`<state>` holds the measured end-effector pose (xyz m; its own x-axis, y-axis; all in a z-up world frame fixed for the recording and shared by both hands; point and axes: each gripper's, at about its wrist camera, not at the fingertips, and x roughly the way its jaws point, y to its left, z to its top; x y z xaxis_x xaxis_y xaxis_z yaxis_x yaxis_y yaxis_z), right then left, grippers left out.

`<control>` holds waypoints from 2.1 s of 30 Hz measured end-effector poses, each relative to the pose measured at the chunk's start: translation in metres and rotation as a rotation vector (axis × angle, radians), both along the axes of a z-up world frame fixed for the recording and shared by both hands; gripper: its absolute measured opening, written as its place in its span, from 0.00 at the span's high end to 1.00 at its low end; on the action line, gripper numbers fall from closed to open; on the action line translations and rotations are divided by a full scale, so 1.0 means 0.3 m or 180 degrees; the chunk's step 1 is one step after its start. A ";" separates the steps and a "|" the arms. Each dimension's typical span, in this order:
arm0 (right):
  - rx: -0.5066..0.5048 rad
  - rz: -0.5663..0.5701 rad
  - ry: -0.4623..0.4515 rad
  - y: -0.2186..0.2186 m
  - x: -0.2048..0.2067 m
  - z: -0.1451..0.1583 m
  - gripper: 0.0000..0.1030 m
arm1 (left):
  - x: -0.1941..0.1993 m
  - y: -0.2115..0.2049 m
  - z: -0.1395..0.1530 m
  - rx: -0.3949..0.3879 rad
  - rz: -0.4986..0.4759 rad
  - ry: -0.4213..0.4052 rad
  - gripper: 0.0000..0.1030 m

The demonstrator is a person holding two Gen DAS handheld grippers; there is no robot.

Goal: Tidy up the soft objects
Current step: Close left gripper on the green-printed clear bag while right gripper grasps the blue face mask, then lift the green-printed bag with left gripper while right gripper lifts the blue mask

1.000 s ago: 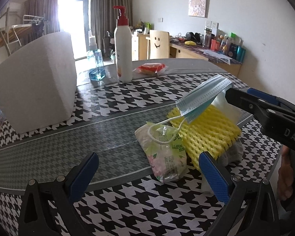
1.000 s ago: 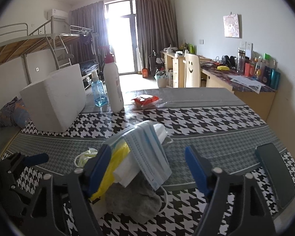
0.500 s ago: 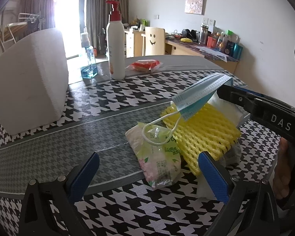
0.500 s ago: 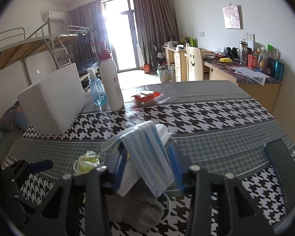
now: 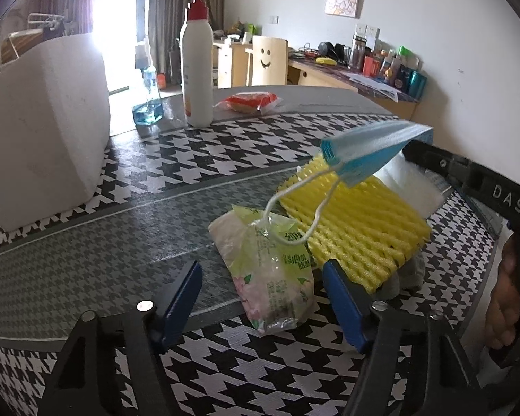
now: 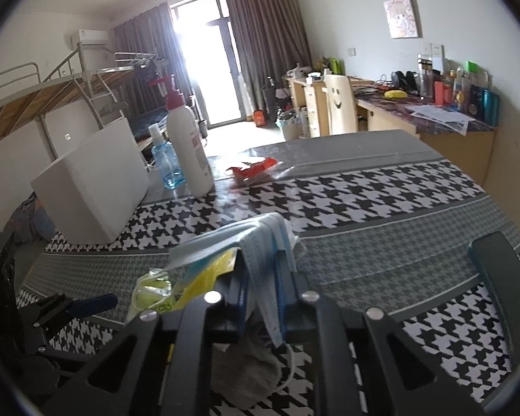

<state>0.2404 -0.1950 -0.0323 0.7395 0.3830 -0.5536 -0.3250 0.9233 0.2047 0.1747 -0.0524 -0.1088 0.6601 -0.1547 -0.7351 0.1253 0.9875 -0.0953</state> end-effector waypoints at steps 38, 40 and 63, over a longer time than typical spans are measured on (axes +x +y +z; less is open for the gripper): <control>-0.0046 -0.0069 -0.0437 -0.021 -0.100 0.096 0.95 | -0.092 0.029 0.102 -0.0035 -0.0011 -0.0309 0.73; -0.0046 -0.0080 -0.0467 -0.023 -0.107 0.108 0.95 | -0.100 0.034 0.115 -0.0036 -0.0005 -0.0344 0.73; -0.0099 0.0033 -0.0779 0.019 -0.211 0.211 0.94 | -0.238 0.120 0.270 0.0094 0.0212 -0.0850 0.73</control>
